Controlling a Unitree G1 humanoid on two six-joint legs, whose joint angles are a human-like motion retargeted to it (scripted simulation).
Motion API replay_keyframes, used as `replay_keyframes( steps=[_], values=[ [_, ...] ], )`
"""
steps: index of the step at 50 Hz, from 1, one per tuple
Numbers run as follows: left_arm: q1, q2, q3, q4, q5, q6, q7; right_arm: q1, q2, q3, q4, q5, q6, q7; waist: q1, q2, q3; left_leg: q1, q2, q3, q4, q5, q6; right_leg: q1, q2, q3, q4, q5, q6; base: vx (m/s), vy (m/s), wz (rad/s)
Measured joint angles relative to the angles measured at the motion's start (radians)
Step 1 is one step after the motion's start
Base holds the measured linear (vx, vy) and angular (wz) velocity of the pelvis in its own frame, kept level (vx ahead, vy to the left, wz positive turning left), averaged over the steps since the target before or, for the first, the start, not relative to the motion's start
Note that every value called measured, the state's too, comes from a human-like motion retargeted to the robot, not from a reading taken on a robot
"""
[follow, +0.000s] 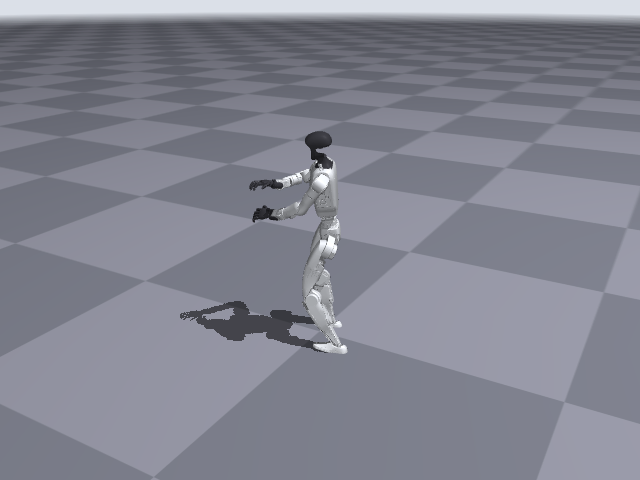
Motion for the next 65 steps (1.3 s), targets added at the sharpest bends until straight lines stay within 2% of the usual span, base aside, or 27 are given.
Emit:
replay_keyframes(
  steps=[4,13,15,17,20,24,25,27,30,34,40,42,45,48,50,52,53,55,61,63,65],
  values=[
    [0.023,0.025,0.024,-0.006,-0.018,0.001,-0.019,0.031,0.017,-0.001,-0.005,0.016,-0.018,0.021,-0.009,-0.027,-0.021,0.016,-0.029,0.007,-0.086,0.037,0.007,0.012,-0.034,-0.001,-0.045,0.013,0.0,0.02,0.03,0.39],
    [0.063,0.009,0.058,0.033,-0.039,0.001,-0.023,0.09,0.019,-0.008,-0.038,0.007,-0.035,0.045,0.028,-0.025,-0.021,-0.037,-0.045,-0.001,-0.025,0.023,0.005,-0.053,-0.054,-0.014,0.071,-0.001,-0.003,-0.05,0.07,0.22],
    [0.041,0.003,0.071,0.048,-0.041,-0.001,-0.033,0.079,0.003,-0.015,-0.044,0.001,-0.038,0.059,0.006,-0.067,-0.051,-0.033,-0.091,0.021,-0.144,0.083,0.007,-0.099,-0.112,0.003,0.08,-0.007,0.006,0.0,0.04,0.46],
    [0.053,-0.003,0.067,0.055,-0.038,-0.003,-0.034,0.092,0.005,-0.014,-0.044,-0.006,-0.038,0.062,0.012,-0.066,-0.044,-0.055,-0.1,0.018,-0.1,0.078,0.007,-0.123,-0.117,0.005,0.132,-0.008,0.01,-0.09,0.07,0.35],
    [0.057,-0.014,0.061,0.062,-0.03,-0.009,-0.043,0.103,0.006,-0.019,-0.04,-0.017,-0.04,0.066,0.012,-0.069,-0.042,-0.084,-0.119,0.013,-0.063,0.071,0.002,-0.168,-0.115,0.045,0.198,-0.041,0.029,-0.06,0.04,0.42],
    [0.059,-0.022,0.059,0.06,-0.027,-0.025,-0.061,0.141,0.025,-0.028,-0.002,-0.015,-0.046,0.076,-0.007,-0.076,-0.047,-0.123,-0.166,-0.008,-0.045,0.078,-0.003,-0.238,-0.08,0.209,0.247,-0.153,0.083,-0.02,0.0,0.71],
    [0.06,-0.021,0.061,0.058,-0.029,-0.03,-0.066,0.156,0.03,-0.031,0.016,-0.011,-0.046,0.078,-0.013,-0.078,-0.05,-0.13,-0.176,-0.011,-0.047,0.081,-0.004,-0.251,-0.079,0.243,0.257,-0.177,0.091,0.05,-0.04,0.82],
    [0.059,-0.002,0.072,0.048,-0.046,-0.039,-0.086,0.177,0.05,-0.037,0.08,0.007,-0.058,0.082,-0.046,-0.112,-0.073,-0.098,-0.217,-0.009,-0.182,0.145,-0.004,-0.265,-0.137,0.29,0.246,-0.201,0.104,0.07,-0.07,0.9],
    [0.086,0.013,0.092,0.046,-0.068,-0.047,-0.085,0.251,0.079,-0.051,0.159,0.03,-0.051,0.099,-0.047,-0.103,-0.073,-0.121,-0.242,-0.029,-0.142,0.135,-0.007,-0.282,-0.15,0.305,0.295,-0.232,0.108,0.03,-0.1,0.61],
    [0.143,0.097,0.153,0.057,-0.134,-0.044,-0.075,0.327,0.146,-0.063,0.353,0.067,-0.051,0.132,-0.053,-0.099,-0.077,-0.067,-0.243,-0.06,-0.249,0.177,-0.02,-0.238,-0.179,0.289,0.256,-0.258,0.101,0.09,-0.18,0.66],
    [0.255,0.179,0.295,0.123,-0.265,-0.019,-0.025,0.442,0.225,-0.091,0.63,0.101,-0.011,0.2,-0.014,-0.067,-0.061,-0.09,-0.252,-0.096,-0.174,0.164,-0.043,-0.213,-0.188,0.213,0.284,-0.326,0.07,0.05,-0.21,0.59],
    [0.297,0.201,0.346,0.15,-0.314,-0.01,-0.01,0.461,0.247,-0.1,0.719,0.109,-0.005,0.215,-0.004,-0.049,-0.049,-0.099,-0.234,-0.059,-0.136,0.158,-0.049,-0.191,-0.185,0.176,0.275,-0.331,0.058,0.06,-0.19,0.7],
    [0.36,0.23,0.418,0.191,-0.381,0.0,0.011,0.48,0.266,-0.112,0.822,0.115,-0.004,0.223,0.005,-0.02,-0.023,-0.122,-0.172,0.101,-0.023,0.121,-0.023,-0.151,-0.184,0.113,0.261,-0.34,0.044,0.05,-0.16,0.79],
    [0.417,0.249,0.476,0.231,-0.426,0.004,0.024,0.488,0.266,-0.127,0.881,0.12,-0.009,0.215,0.015,0.007,0.007,-0.152,-0.035,0.275,0.131,0.163,0.012,-0.105,-0.176,0.055,0.238,-0.348,0.033,0.05,-0.14,0.73],
    [0.438,0.26,0.51,0.261,-0.443,0.0,0.025,0.471,0.261,-0.135,0.919,0.123,-0.022,0.201,0.041,0.054,0.031,-0.168,0.067,0.332,0.205,0.176,0.027,-0.001,-0.11,0.027,0.053,-0.273,0.021,0.07,-0.12,0.31],
    [0.474,0.255,0.52,0.279,-0.444,-0.001,0.03,0.482,0.255,-0.143,0.928,0.125,-0.022,0.186,0.06,0.074,0.041,-0.196,0.095,0.36,0.258,0.179,0.031,0.004,-0.095,0.002,0.066,-0.28,0.018,0.04,-0.11,0.33],
    [0.489,0.25,0.524,0.286,-0.443,-0.003,0.032,0.484,0.25,-0.148,0.931,0.126,-0.024,0.178,0.069,0.082,0.042,-0.21,0.102,0.376,0.271,0.179,0.032,0.007,-0.089,-0.01,0.063,-0.282,0.019,0.07,-0.09,0.5],
    [0.501,0.237,0.526,0.303,-0.434,-0.014,0.034,0.473,0.235,-0.162,0.945,0.131,-0.033,0.159,0.077,0.084,0.026,-0.237,0.082,0.417,0.232,0.192,0.039,0.061,-0.082,-0.031,-0.086,-0.224,0.023,0.11,-0.07,0.62],
    [0.551,0.182,0.505,0.309,-0.412,-0.041,0.052,0.459,0.228,-0.169,0.944,0.133,-0.056,0.112,0.085,0.101,0.0,-0.279,0.06,0.533,0.056,0.206,0.024,0.086,-0.061,-0.106,-0.153,-0.206,0.03,0.1,-0.02,0.65],
    [0.548,0.16,0.495,0.31,-0.406,-0.048,0.06,0.442,0.227,-0.165,0.935,0.126,-0.067,0.1,0.069,0.07,-0.026,-0.249,0.0,0.599,-0.104,0.252,0.029,0.093,-0.089,-0.128,-0.201,-0.199,0.031,0.17,0.02,0.89],
    [0.552,0.143,0.482,0.309,-0.399,-0.052,0.065,0.438,0.235,-0.151,0.92,0.114,-0.077,0.092,0.062,0.063,-0.038,-0.249,0.005,0.635,-0.144,0.265,0.026,0.094,-0.091,-0.152,-0.192,-0.206,0.029,0.14,0.02,0.7]
  ],
)
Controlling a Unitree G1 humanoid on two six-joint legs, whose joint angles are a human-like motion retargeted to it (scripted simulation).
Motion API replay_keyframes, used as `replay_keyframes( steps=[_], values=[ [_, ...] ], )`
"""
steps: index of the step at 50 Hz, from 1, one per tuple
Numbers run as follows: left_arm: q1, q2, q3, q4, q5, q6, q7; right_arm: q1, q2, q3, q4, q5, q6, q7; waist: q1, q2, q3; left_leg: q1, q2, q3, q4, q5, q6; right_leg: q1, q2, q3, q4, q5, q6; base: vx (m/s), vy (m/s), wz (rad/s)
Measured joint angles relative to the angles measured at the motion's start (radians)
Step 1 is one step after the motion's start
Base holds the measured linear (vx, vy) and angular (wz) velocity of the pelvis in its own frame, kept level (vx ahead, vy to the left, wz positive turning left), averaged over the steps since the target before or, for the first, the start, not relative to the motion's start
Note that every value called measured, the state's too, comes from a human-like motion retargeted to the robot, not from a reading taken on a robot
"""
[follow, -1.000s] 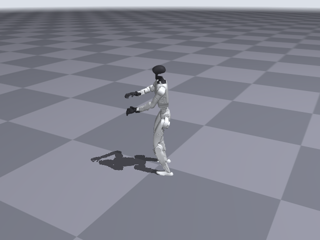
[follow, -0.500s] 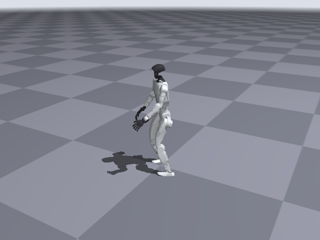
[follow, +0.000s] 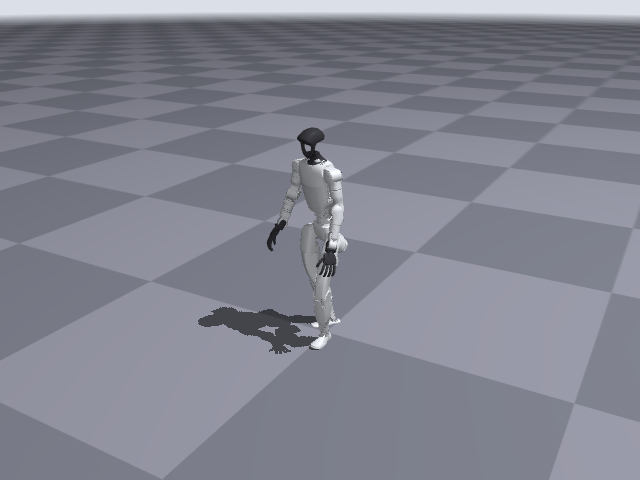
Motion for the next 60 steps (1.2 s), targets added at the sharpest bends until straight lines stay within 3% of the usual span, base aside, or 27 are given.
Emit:
replay_keyframes(
  steps=[6,10,13,17,18,20,23,25,34,42,45,48,51,55,57,60],
  values=[
    [-0.014,-0.032,-0.041,0.003,0.031,0.0,-0.003,0.0,0.025,0.052,-0.075,-0.044,-0.027,-0.014,-0.019,-0.041,-0.04,0.038,0.008,0.049,-0.038,0.003,0.013,-0.022,-0.019,-0.026,0.129,-0.081,-0.008,0.18,0.03,0.43],
    [-0.028,-0.041,-0.077,0.013,0.067,0.004,-0.029,0.015,0.034,0.077,-0.129,-0.079,-0.037,-0.006,-0.055,-0.097,-0.05,0.083,-0.043,0.042,-0.043,-0.019,0.031,-0.079,-0.085,0.022,0.358,-0.125,0.031,0.21,0.03,0.68],
    [-0.041,-0.042,-0.104,0.02,0.109,0.006,-0.063,0.028,0.032,0.081,-0.17,-0.104,-0.034,0.013,-0.104,-0.159,-0.049,0.123,-0.12,0.041,-0.059,-0.028,0.042,-0.164,-0.178,0.068,0.631,-0.098,0.103,0.21,0.0,1.05],
    [-0.064,-0.031,-0.14,0.024,0.179,0.012,-0.107,0.044,0.026,0.076,-0.225,-0.133,-0.023,0.044,-0.17,-0.231,-0.062,0.165,-0.228,0.037,-0.123,-0.015,0.048,-0.295,-0.362,0.095,0.918,-0.052,0.135,0.21,-0.05,1.17],
    [-0.07,-0.026,-0.148,0.023,0.196,0.013,-0.114,0.049,0.025,0.073,-0.236,-0.14,-0.02,0.051,-0.187,-0.244,-0.068,0.175,-0.254,0.029,-0.146,-0.006,0.046,-0.325,-0.395,0.112,0.951,-0.053,0.14,0.23,-0.08,1.46],
    [-0.1,-0.006,-0.153,0.019,0.231,0.016,-0.132,0.047,0.019,0.062,-0.271,-0.157,-0.007,0.078,-0.237,-0.281,-0.092,0.308,-0.378,-0.001,-0.481,0.15,0.045,-0.398,-0.476,0.16,0.964,-0.056,0.151,0.24,-0.11,1.62],
    [-0.1,0.002,-0.178,0.01,0.259,0.014,-0.127,0.076,0.023,0.065,-0.279,-0.176,-0.001,0.081,-0.274,-0.299,-0.109,0.333,-0.413,-0.044,-0.51,0.165,0.025,-0.456,-0.528,0.23,0.9,-0.071,0.16,0.22,-0.15,1.4],
    [-0.124,0.025,-0.183,0.0,0.276,0.009,-0.132,0.071,0.029,0.064,-0.284,-0.192,0.009,0.097,-0.269,-0.251,-0.113,0.406,-0.378,-0.093,-0.682,0.239,0.0,-0.466,-0.461,0.247,0.767,-0.043,0.155,0.25,-0.17,0.96],
    [-0.133,0.062,-0.229,-0.039,0.308,-0.014,-0.105,0.112,0.063,0.086,-0.213,-0.237,0.036,0.138,-0.277,-0.262,-0.172,0.405,-0.366,-0.286,-0.714,0.273,-0.039,-0.491,-0.379,0.505,0.559,0.029,0.205,0.18,-0.24,1.31],
    [-0.053,0.069,-0.175,-0.062,0.27,-0.014,-0.042,0.092,0.081,0.075,-0.143,-0.24,0.039,0.096,-0.208,-0.26,-0.173,0.403,-0.292,-0.37,-0.652,0.258,-0.052,-0.39,-0.336,0.411,0.554,-0.091,0.122,0.11,-0.37,0.93],
    [-0.006,0.062,-0.146,-0.069,0.258,-0.009,-0.012,0.072,0.07,0.06,-0.13,-0.247,0.037,0.061,-0.204,-0.257,-0.153,0.365,-0.245,-0.221,-0.512,0.23,-0.021,-0.333,-0.345,0.335,0.551,-0.127,0.093,0.05,-0.34,1.37],
    [0.032,0.058,-0.119,-0.082,0.257,0.0,0.023,0.051,0.05,0.038,-0.12,-0.246,0.04,0.018,-0.214,-0.265,-0.133,0.312,-0.148,0.06,-0.274,0.143,0.09,-0.283,-0.377,0.26,0.543,-0.154,0.071,0.04,-0.28,1.57],
    [0.069,0.059,-0.094,-0.1,0.265,0.008,0.063,0.035,0.037,0.019,-0.104,-0.235,0.047,-0.03,-0.181,-0.251,-0.098,0.229,-0.064,0.127,-0.005,0.028,0.139,-0.241,-0.353,0.21,0.539,-0.174,0.046,0.04,-0.25,0.77],
    [0.097,0.067,-0.071,-0.128,0.283,0.014,0.116,0.011,0.026,-0.019,-0.069,-0.208,0.061,-0.096,-0.105,-0.167,-0.054,0.116,0.043,0.128,0.239,-0.093,0.154,-0.176,-0.233,0.124,0.478,-0.178,0.003,0.12,-0.21,0.48],
    [0.094,0.065,-0.062,-0.137,0.29,0.016,0.137,-0.013,0.017,-0.044,-0.038,-0.19,0.062,-0.125,-0.04,-0.063,-0.038,0.06,0.129,0.103,0.289,-0.131,0.13,-0.082,-0.082,0.079,0.282,-0.1,-0.032,0.18,-0.17,0.16],
    [0.105,0.072,-0.04,-0.14,0.29,0.014,0.163,-0.022,0.012,-0.067,-0.022,-0.165,0.061,-0.148,-0.022,-0.028,-0.045,0.041,0.078,0.153,0.194,-0.115,0.107,-0.025,-0.03,0.039,0.17,-0.07,-0.049,0.19,-0.13,0.8]
  ],
)
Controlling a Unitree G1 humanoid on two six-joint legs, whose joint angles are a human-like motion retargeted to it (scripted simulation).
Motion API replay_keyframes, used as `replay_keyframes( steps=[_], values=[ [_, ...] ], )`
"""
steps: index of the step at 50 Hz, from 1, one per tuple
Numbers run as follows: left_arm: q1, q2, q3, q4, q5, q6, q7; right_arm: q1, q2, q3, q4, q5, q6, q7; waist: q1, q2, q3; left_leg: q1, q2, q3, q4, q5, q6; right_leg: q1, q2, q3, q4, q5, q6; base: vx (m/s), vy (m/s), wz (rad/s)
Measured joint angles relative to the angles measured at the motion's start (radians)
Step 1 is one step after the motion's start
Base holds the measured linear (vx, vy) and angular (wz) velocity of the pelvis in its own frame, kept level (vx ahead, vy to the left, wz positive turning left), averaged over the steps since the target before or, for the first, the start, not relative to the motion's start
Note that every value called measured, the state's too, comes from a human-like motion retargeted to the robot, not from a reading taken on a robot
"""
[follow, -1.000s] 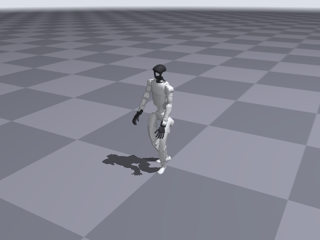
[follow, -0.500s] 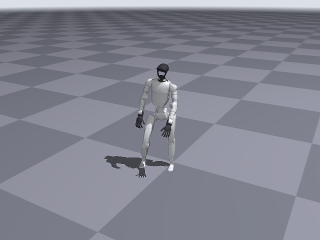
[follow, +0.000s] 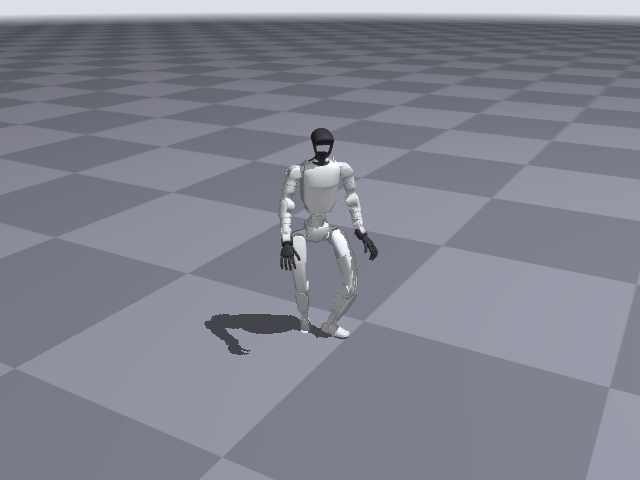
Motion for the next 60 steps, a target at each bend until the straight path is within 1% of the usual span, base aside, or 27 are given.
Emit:
replay_keyframes(
  steps=[4,7,10,12,14,15,17,20,22,25,27,28,30,32,35,42,47,50,53,57,58,60],
  values=[
    [0.028,0.014,0.037,0.002,-0.015,0.002,0.033,0.0,0.007,-0.021,-0.003,0.022,-0.006,-0.025,0.002,0.027,-0.016,-0.011,-0.052,0.074,-0.126,0.039,-0.034,0.023,0.04,-0.047,-0.007,-0.019,-0.016,0.19,-0.09,0.87],
    [0.046,0.031,0.068,0.011,-0.034,0.003,0.049,0.0,0.018,-0.027,-0.014,0.04,-0.017,-0.036,-0.01,0.021,-0.032,0.013,-0.099,0.119,-0.213,0.079,-0.034,0.042,0.055,-0.066,-0.007,-0.042,-0.028,0.23,-0.08,0.79],
    [0.06,0.044,0.094,0.021,-0.056,0.004,0.058,0.01,0.033,-0.028,-0.028,0.058,-0.028,-0.04,-0.022,-0.002,-0.042,0.043,-0.121,0.139,-0.232,0.094,-0.016,0.051,0.048,-0.08,0.033,-0.074,-0.028,0.22,-0.11,0.68],
    [0.066,0.053,0.107,0.028,-0.069,0.004,0.062,0.019,0.046,-0.025,-0.037,0.068,-0.037,-0.039,-0.031,-0.028,-0.045,0.06,-0.14,0.129,-0.232,0.069,0.007,0.047,0.036,-0.075,0.088,-0.103,-0.023,0.24,-0.12,0.64],
    [0.069,0.067,0.115,0.035,-0.082,0.001,0.064,0.027,0.062,-0.022,-0.043,0.078,-0.044,-0.037,-0.05,-0.067,-0.037,0.092,-0.185,0.109,-0.247,0.05,0.026,0.032,0.014,-0.022,0.184,-0.122,-0.006,0.25,-0.1,0.95],
    [0.07,0.07,0.117,0.037,-0.087,-0.001,0.065,0.032,0.07,-0.02,-0.044,0.082,-0.047,-0.035,-0.064,-0.089,-0.03,0.109,-0.211,0.097,-0.253,0.048,0.03,0.019,-0.001,0.025,0.246,-0.12,0.012,0.21,-0.12,1.16],
    [0.074,0.069,0.111,0.038,-0.09,-0.007,0.067,0.045,0.082,-0.013,-0.042,0.087,-0.052,-0.033,-0.085,-0.131,-0.021,0.131,-0.25,0.083,-0.251,0.051,0.027,-0.014,-0.035,0.066,0.371,-0.102,0.052,0.17,-0.16,1.1],
    [0.072,0.066,0.087,0.032,-0.086,-0.021,0.065,0.059,0.099,0.0,-0.035,0.099,-0.057,-0.023,-0.127,-0.206,-0.008,0.168,-0.338,0.053,-0.283,0.061,0.02,-0.092,-0.074,0.145,0.578,-0.074,0.135,0.15,-0.19,1.24],
    [0.064,0.066,0.062,0.021,-0.075,-0.034,0.061,0.064,0.108,0.011,-0.029,0.107,-0.058,-0.012,-0.153,-0.249,-0.003,0.192,-0.393,0.033,-0.327,0.08,0.012,-0.159,-0.126,0.17,0.708,-0.103,0.166,0.12,-0.21,1.17],
    [0.048,0.068,0.014,-0.007,-0.05,-0.055,0.056,0.066,0.118,0.028,-0.015,0.115,-0.057,0.002,-0.187,-0.295,-0.004,0.223,-0.456,-0.001,-0.408,0.122,-0.006,-0.246,-0.245,0.164,0.855,-0.111,0.173,0.12,-0.2,1.1],
    [0.026,0.08,-0.016,-0.034,-0.04,-0.073,0.049,0.051,0.126,0.032,0.001,0.122,-0.055,0.015,-0.216,-0.32,-0.019,0.31,-0.544,-0.05,-0.67,0.248,-0.015,-0.318,-0.328,0.174,0.88,-0.13,0.16,0.11,-0.19,1.2],
    [0.027,0.077,-0.028,-0.047,-0.035,-0.081,0.05,0.058,0.128,0.039,0.005,0.122,-0.054,0.015,-0.224,-0.33,-0.02,0.316,-0.551,-0.06,-0.68,0.26,-0.023,-0.336,-0.365,0.183,0.88,-0.147,0.151,0.08,-0.2,1.06],
    [0.028,0.079,-0.05,-0.077,-0.026,-0.096,0.054,0.067,0.132,0.052,0.015,0.123,-0.05,0.016,-0.237,-0.339,-0.024,0.328,-0.557,-0.09,-0.709,0.279,-0.037,-0.368,-0.421,0.196,0.854,-0.182,0.13,0.08,-0.21,0.98],
    [0.024,0.094,-0.061,-0.108,-0.021,-0.109,0.056,0.064,0.138,0.059,0.028,0.127,-0.046,0.013,-0.241,-0.328,-0.026,0.344,-0.548,-0.133,-0.765,0.307,-0.05,-0.387,-0.441,0.201,0.796,-0.204,0.111,0.08,-0.21,0.95],
    [0.028,0.102,-0.07,-0.14,-0.017,-0.125,0.063,0.068,0.145,0.071,0.047,0.131,-0.038,0.001,-0.238,-0.33,-0.029,0.35,-0.545,-0.181,-0.801,0.342,-0.068,-0.404,-0.48,0.241,0.731,-0.221,0.103,0.04,-0.23,0.92],
    [0.054,0.125,-0.044,-0.15,-0.026,-0.133,0.116,0.051,0.165,0.073,0.072,0.144,-0.027,-0.081,-0.208,-0.339,-0.031,0.336,-0.517,-0.284,-0.823,0.396,-0.098,-0.379,-0.515,0.344,0.636,-0.19,0.132,-0.02,-0.28,0.76],
    [0.086,0.126,-0.002,-0.108,-0.04,-0.118,0.164,0.036,0.184,0.054,0.05,0.166,-0.034,-0.147,-0.191,-0.365,-0.026,0.295,-0.486,-0.294,-0.774,0.397,-0.099,-0.355,-0.517,0.36,0.597,-0.198,0.154,-0.11,-0.33,0.42],
    [0.102,0.115,0.022,-0.075,-0.053,-0.105,0.17,0.028,0.19,0.04,0.03,0.182,-0.042,-0.159,-0.193,-0.381,-0.019,0.255,-0.441,-0.225,-0.71,0.357,-0.068,-0.351,-0.515,0.33,0.58,-0.213,0.155,-0.15,-0.32,0.35],
    [0.116,0.093,0.04,-0.043,-0.061,-0.09,0.157,0.025,0.19,0.023,0.014,0.201,-0.05,-0.154,-0.198,-0.389,-0.013,0.195,-0.392,-0.148,-0.588,0.277,-0.031,-0.355,-0.505,0.298,0.562,-0.201,0.154,-0.15,-0.27,0.22],
    [0.136,0.056,0.049,-0.01,-0.059,-0.071,0.132,0.039,0.185,0.001,0.008,0.229,-0.058,-0.137,-0.189,-0.384,-0.007,0.1,-0.325,-0.091,-0.277,0.098,0.022,-0.36,-0.465,0.277,0.535,-0.179,0.146,-0.11,-0.21,-0.14],
    [0.141,0.047,0.049,-0.003,-0.056,-0.067,0.125,0.045,0.184,-0.003,0.01,0.235,-0.059,-0.133,-0.181,-0.376,-0.006,0.078,-0.307,-0.09,-0.189,0.048,0.031,-0.361,-0.444,0.273,0.53,-0.176,0.142,-0.07,-0.17,-0.57],
    [0.146,0.034,0.051,0.01,-0.051,-0.059,0.112,0.054,0.181,-0.013,0.018,0.249,-0.06,-0.122,-0.146,-0.333,-0.003,0.039,-0.248,-0.103,-0.026,-0.058,0.044,-0.352,-0.362,0.254,0.495,-0.16,0.129,-0.03,-0.14,-1.06]
  ],
)
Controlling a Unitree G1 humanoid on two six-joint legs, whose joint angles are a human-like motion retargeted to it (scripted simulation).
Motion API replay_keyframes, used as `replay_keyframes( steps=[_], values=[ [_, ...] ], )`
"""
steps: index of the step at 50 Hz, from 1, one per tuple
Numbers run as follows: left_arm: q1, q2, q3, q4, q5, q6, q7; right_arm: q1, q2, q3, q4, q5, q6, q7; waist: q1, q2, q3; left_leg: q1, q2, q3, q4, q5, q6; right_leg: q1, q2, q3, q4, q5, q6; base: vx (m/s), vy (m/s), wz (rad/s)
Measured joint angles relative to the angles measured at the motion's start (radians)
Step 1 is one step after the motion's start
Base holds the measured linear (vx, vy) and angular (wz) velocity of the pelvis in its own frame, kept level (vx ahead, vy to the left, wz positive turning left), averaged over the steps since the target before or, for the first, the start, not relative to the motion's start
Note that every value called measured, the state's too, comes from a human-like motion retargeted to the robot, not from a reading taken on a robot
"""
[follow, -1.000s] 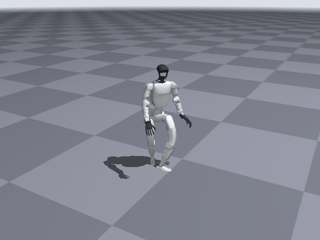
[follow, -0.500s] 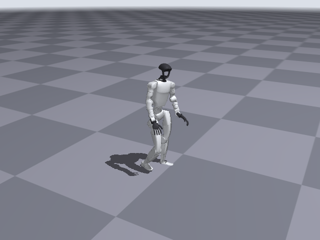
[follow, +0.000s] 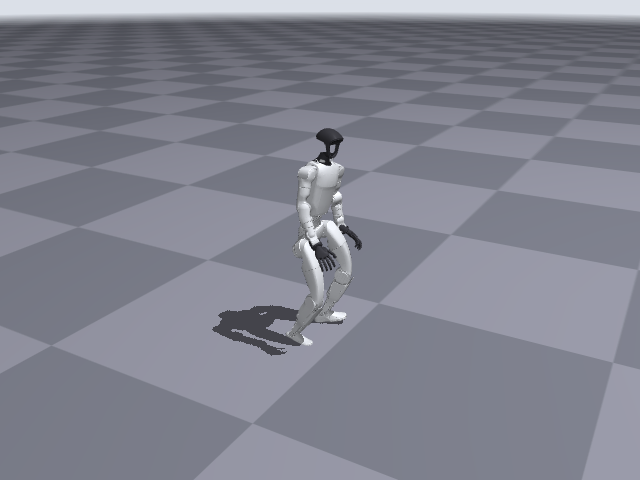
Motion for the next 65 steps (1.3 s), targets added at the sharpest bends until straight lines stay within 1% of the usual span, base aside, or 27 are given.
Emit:
replay_keyframes(
  steps=[2,5,7,10,12,15,17,20,22,25,27,30,32,35,37,42,45,47,48,50,52,55,57,59,61,63,65],
  values=[
    [-0.001,-0.02,-0.003,0.011,0.003,0.002,-0.008,0.007,-0.008,-0.013,0.016,0.006,-0.001,0.012,0.065,0.086,0.005,-0.02,0.087,-0.031,0.107,-0.08,-0.008,0.03,0.135,-0.027,-0.091,0.048,-0.02,-0.01,-0.13,-1.45],
    [0.007,-0.044,0.0,0.024,0.001,-0.001,-0.006,0.024,-0.008,-0.021,0.045,0.004,-0.004,0.026,0.087,0.124,0.0,0.016,0.068,-0.045,0.087,-0.116,-0.013,0.055,0.198,-0.037,-0.156,0.078,-0.018,0.01,-0.11,-0.79],
    [0.011,-0.052,0.007,0.032,-0.003,-0.004,0.002,0.034,-0.001,-0.025,0.064,0.001,-0.008,0.034,0.085,0.133,0.0,0.054,0.042,-0.05,0.027,-0.118,-0.018,0.073,0.214,-0.042,-0.18,0.086,-0.012,0.03,-0.09,-0.49],
    [0.021,-0.065,0.015,0.04,-0.007,-0.005,0.017,0.053,0.014,-0.024,0.083,0.0,-0.015,0.044,0.073,0.137,-0.004,0.089,0.033,-0.048,-0.027,-0.111,-0.028,0.073,0.218,-0.05,-0.156,0.074,-0.003,0.0,-0.09,-0.31],
    [0.016,-0.062,0.026,0.048,-0.01,-0.007,0.03,0.051,0.026,-0.021,0.093,0.006,-0.025,0.057,0.062,0.127,-0.003,0.139,0.01,-0.043,-0.109,-0.093,-0.023,0.103,0.21,-0.056,-0.182,0.076,0.004,0.01,-0.08,-0.19],
    [0.021,-0.068,0.033,0.053,-0.014,-0.006,0.048,0.063,0.039,-0.012,0.097,0.013,-0.034,0.071,0.051,0.122,-0.008,0.154,0.023,-0.03,-0.102,-0.092,-0.034,0.094,0.198,-0.066,-0.131,0.057,0.009,-0.03,-0.1,-0.19],
    [0.008,-0.06,0.046,0.06,-0.023,-0.007,0.059,0.054,0.051,-0.006,0.097,0.023,-0.042,0.091,0.047,0.11,-0.001,0.2,0.009,-0.025,-0.164,-0.07,-0.032,0.129,0.188,-0.08,-0.16,0.063,0.01,-0.01,-0.09,-0.16],
    [0.012,-0.063,0.055,0.059,-0.036,-0.009,0.076,0.065,0.061,0.01,0.093,0.024,-0.048,0.103,0.046,0.102,-0.003,0.204,0.027,-0.012,-0.135,-0.067,-0.045,0.124,0.167,-0.097,-0.11,0.042,0.006,-0.05,-0.11,-0.16],
    [0.0,-0.052,0.066,0.059,-0.05,-0.011,0.082,0.059,0.069,0.02,0.088,0.028,-0.05,0.117,0.047,0.098,0.001,0.23,0.027,-0.012,-0.175,-0.05,-0.045,0.154,0.169,-0.114,-0.147,0.05,0.002,-0.03,-0.1,-0.11],
    [0.006,-0.059,0.074,0.052,-0.064,-0.015,0.093,0.071,0.068,0.038,0.086,0.02,-0.054,0.126,0.052,0.088,0.002,0.223,0.047,-0.007,-0.131,-0.048,-0.054,0.15,0.159,-0.119,-0.109,0.031,-0.004,-0.07,-0.11,-0.08],
    [-0.003,-0.055,0.083,0.047,-0.079,-0.016,0.09,0.06,0.064,0.047,0.083,0.012,-0.051,0.139,0.059,0.093,0.002,0.228,0.063,-0.01,-0.148,-0.035,-0.055,0.177,0.182,-0.13,-0.167,0.051,-0.009,-0.03,-0.09,-0.08],
    [0.007,-0.069,0.087,0.041,-0.089,-0.019,0.093,0.064,0.056,0.066,0.083,-0.004,-0.049,0.144,0.069,0.085,0.006,0.208,0.09,-0.005,-0.092,-0.024,-0.068,0.17,0.179,-0.133,-0.137,0.041,-0.011,-0.06,-0.09,-0.03],
    [-0.003,-0.071,0.092,0.041,-0.099,-0.02,0.085,0.049,0.049,0.069,0.081,-0.014,-0.044,0.154,0.081,0.098,0.001,0.194,0.116,-0.008,-0.099,-0.005,-0.076,0.191,0.207,-0.145,-0.208,0.073,-0.017,-0.02,-0.05,-0.05],
    [0.011,-0.089,0.091,0.042,-0.105,-0.02,0.083,0.054,0.041,0.083,0.08,-0.025,-0.041,0.152,0.094,0.095,0.005,0.164,0.153,-0.009,-0.046,0.011,-0.09,0.182,0.201,-0.147,-0.179,0.069,-0.018,-0.04,-0.03,-0.02],
    [0.007,-0.095,0.09,0.047,-0.115,-0.02,0.074,0.045,0.031,0.083,0.073,-0.031,-0.037,0.153,0.107,0.107,-0.006,0.134,0.177,-0.024,-0.05,0.027,-0.093,0.2,0.223,-0.154,-0.255,0.103,-0.022,0.0,0.0,0.0],
    [0.043,-0.12,0.078,0.057,-0.126,-0.021,0.057,0.05,0.01,0.098,0.059,-0.037,-0.036,0.135,0.136,0.114,-0.005,0.086,0.222,-0.067,0.051,0.025,-0.098,0.183,0.222,-0.14,-0.224,0.096,-0.019,0.01,0.04,-0.17],
    [0.063,-0.128,0.064,0.068,-0.136,-0.023,0.038,0.041,-0.001,0.101,0.045,-0.041,-0.035,0.13,0.154,0.127,-0.011,0.072,0.245,-0.095,0.092,0.022,-0.097,0.182,0.228,-0.133,-0.236,0.103,-0.017,0.05,0.11,-0.25],
    [0.065,-0.125,0.05,0.078,-0.145,-0.027,0.018,0.029,-0.002,0.099,0.038,-0.041,-0.031,0.131,0.171,0.142,-0.017,0.077,0.254,-0.117,0.076,0.024,-0.101,0.217,0.244,-0.133,-0.316,0.136,-0.016,0.07,0.16,-0.28],
    [0.074,-0.129,0.045,0.082,-0.145,-0.027,0.014,0.031,0.001,0.104,0.037,-0.043,-0.03,0.129,0.175,0.149,-0.015,0.076,0.265,-0.126,0.087,0.022,-0.105,0.21,0.244,-0.132,-0.296,0.131,-0.014,0.04,0.19,-0.26],
    [0.081,-0.131,0.034,0.089,-0.146,-0.028,0.002,0.028,0.003,0.11,0.038,-0.048,-0.026,0.125,0.181,0.159,-0.021,0.084,0.265,-0.139,0.07,0.017,-0.11,0.207,0.237,-0.131,-0.286,0.125,-0.009,0.05,0.22,-0.12],
    [0.078,-0.13,0.019,0.099,-0.146,-0.03,-0.013,0.021,0.009,0.113,0.046,-0.053,-0.021,0.121,0.178,0.152,-0.022,0.116,0.232,-0.136,0.003,0.027,-0.111,0.224,0.207,-0.135,-0.305,0.131,0.002,0.06,0.27,0.05],
    [0.082,-0.137,0.002,0.1,-0.139,-0.031,-0.021,0.028,0.017,0.127,0.058,-0.057,-0.011,0.112,0.182,0.169,-0.023,0.123,0.229,-0.138,0.0,0.004,-0.12,0.199,0.178,-0.14,-0.232,0.106,0.012,0.02,0.32,-0.06],
    [0.072,-0.138,-0.012,0.092,-0.133,-0.034,-0.025,0.029,0.019,0.132,0.07,-0.054,-0.002,0.109,0.182,0.172,-0.025,0.134,0.208,-0.123,-0.014,-0.014,-0.116,0.184,0.136,-0.149,-0.185,0.087,0.017,0.04,0.37,0.05],
    [0.056,-0.136,-0.024,0.077,-0.128,-0.038,-0.027,0.029,0.021,0.133,0.079,-0.046,0.007,0.109,0.181,0.17,-0.023,0.146,0.176,-0.098,-0.026,-0.036,-0.103,0.168,0.071,-0.162,-0.125,0.076,0.017,0.04,0.4,0.1],
    [0.033,-0.13,-0.032,0.057,-0.124,-0.041,-0.029,0.029,0.022,0.131,0.083,-0.031,0.013,0.115,0.183,0.161,-0.017,0.158,0.14,-0.064,-0.037,-0.061,-0.084,0.148,-0.02,-0.2,-0.048,0.077,0.006,0.04,0.4,0.01],
    [0.0,-0.116,-0.034,0.032,-0.124,-0.04,-0.029,0.022,0.022,0.122,0.079,-0.009,0.017,0.128,0.178,0.14,-0.003,0.177,0.08,-0.031,-0.071,-0.074,-0.059,0.119,-0.11,-0.233,0.032,0.068,-0.014,0.05,0.38,0.13],
    [-0.029,-0.098,-0.028,0.009,-0.129,-0.034,-0.022,0.016,0.025,0.114,0.069,0.011,0.018,0.141,0.168,0.112,0.014,0.199,0.017,-0.008,-0.109,-0.072,-0.038,0.092,-0.168,-0.239,0.109,0.05,-0.032,0.05,0.34,0.27]
  ],
)
